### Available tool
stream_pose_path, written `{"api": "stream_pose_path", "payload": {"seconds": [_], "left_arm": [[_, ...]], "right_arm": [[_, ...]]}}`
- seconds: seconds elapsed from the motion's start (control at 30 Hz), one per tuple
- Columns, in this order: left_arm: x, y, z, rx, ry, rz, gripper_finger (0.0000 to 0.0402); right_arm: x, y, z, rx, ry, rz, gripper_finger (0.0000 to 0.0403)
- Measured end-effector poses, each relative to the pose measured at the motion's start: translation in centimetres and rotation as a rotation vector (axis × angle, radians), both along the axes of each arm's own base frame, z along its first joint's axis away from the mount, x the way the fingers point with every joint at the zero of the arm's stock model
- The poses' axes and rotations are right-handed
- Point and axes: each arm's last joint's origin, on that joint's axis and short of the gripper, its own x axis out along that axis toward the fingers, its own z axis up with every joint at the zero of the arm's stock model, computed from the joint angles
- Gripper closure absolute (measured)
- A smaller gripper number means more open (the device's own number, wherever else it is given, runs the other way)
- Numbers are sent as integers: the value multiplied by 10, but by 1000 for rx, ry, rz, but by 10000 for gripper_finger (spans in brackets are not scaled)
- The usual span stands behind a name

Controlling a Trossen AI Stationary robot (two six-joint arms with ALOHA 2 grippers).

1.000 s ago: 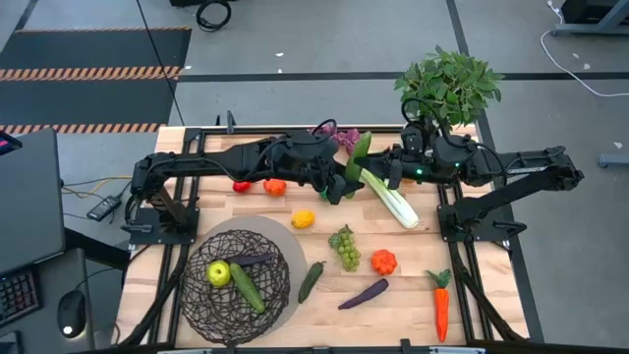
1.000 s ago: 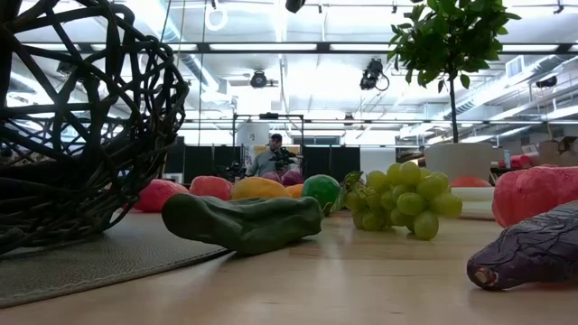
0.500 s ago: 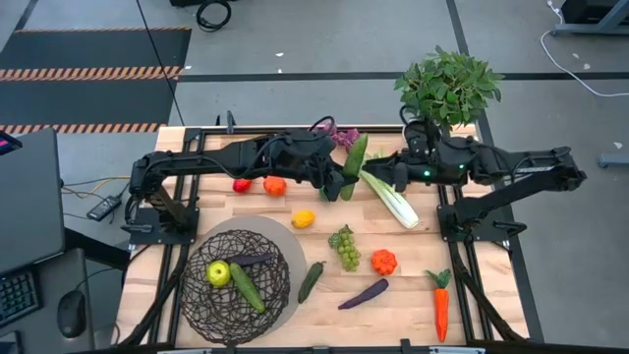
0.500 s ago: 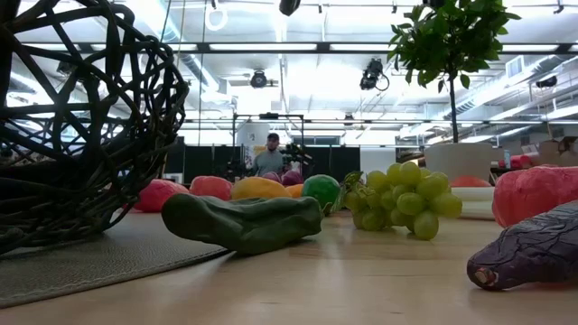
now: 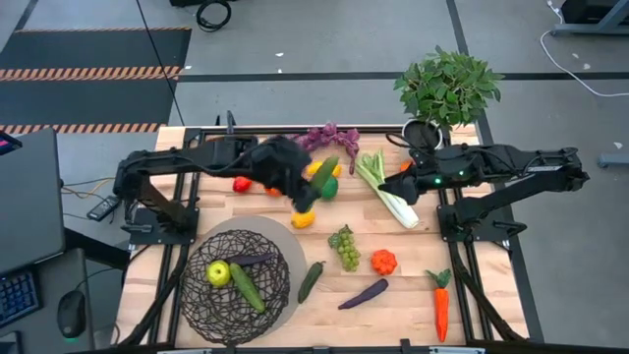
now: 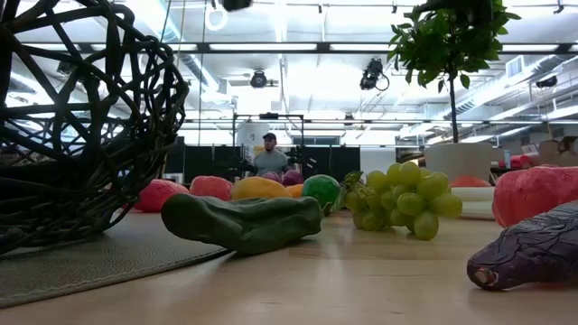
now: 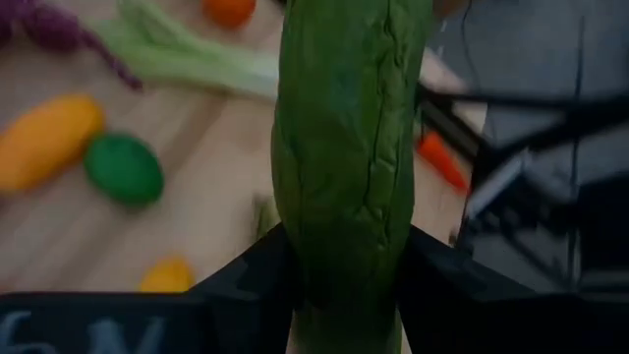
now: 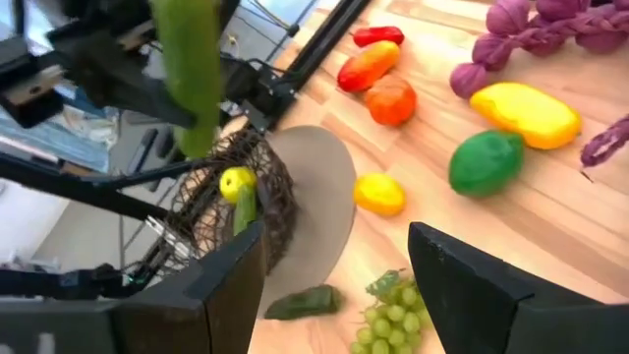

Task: Build produce basket
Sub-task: Put the cucumber into the black basket

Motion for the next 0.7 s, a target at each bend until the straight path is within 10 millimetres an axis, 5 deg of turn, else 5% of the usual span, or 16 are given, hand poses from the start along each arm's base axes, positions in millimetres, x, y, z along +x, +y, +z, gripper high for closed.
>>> {"api": "stream_pose_path", "payload": {"seconds": [0.4, 0.7], "left_arm": [[-57, -81, -17, -61, 440, -111, 253], [-79, -127, -45, -241, 614, 193, 244]], "right_arm": [[0, 1, -4, -31, 45, 36, 151], [-8, 7, -11, -26, 149, 146, 151]]}}
